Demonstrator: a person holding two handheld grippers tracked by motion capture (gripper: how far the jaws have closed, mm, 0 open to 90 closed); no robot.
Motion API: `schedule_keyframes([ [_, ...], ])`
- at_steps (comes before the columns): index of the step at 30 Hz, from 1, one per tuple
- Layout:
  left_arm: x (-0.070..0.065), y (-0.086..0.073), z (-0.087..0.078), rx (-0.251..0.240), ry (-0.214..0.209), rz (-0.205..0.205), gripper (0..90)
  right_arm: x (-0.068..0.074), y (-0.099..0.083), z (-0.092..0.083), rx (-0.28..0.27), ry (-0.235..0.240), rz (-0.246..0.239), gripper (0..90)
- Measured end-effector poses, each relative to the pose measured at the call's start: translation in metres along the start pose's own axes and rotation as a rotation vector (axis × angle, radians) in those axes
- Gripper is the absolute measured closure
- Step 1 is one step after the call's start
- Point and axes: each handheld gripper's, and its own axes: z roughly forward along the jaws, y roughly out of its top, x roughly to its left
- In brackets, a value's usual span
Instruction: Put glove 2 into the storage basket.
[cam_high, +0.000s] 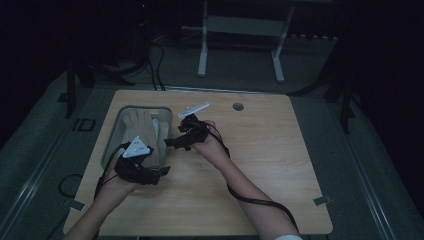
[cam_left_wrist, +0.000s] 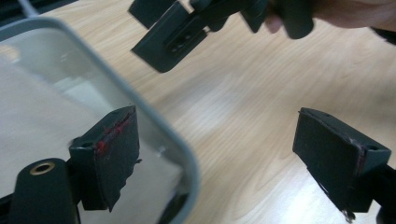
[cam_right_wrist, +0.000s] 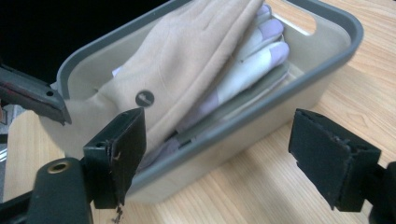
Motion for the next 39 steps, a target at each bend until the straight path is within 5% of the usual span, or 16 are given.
schedule_keyframes([
  [16, -0.031, 0.0, 0.032, -0.003, -0.145, 0.028, 15.0, -0.015, -0.04, -0.031, 0.009, -0.033, -0.005, 17.8],
  [27, -0.057, -0.008, 0.058, 0.023, -0.205, 0.086, 15.1, -0.027, -0.07, -0.045, 0.008, -0.058, 0.023, 17.8],
  [39, -0.065, -0.019, 0.083, 0.045, -0.24, 0.082, 15.0, -0.035, -0.102, -0.049, 0.008, -0.079, -0.003, 17.6],
])
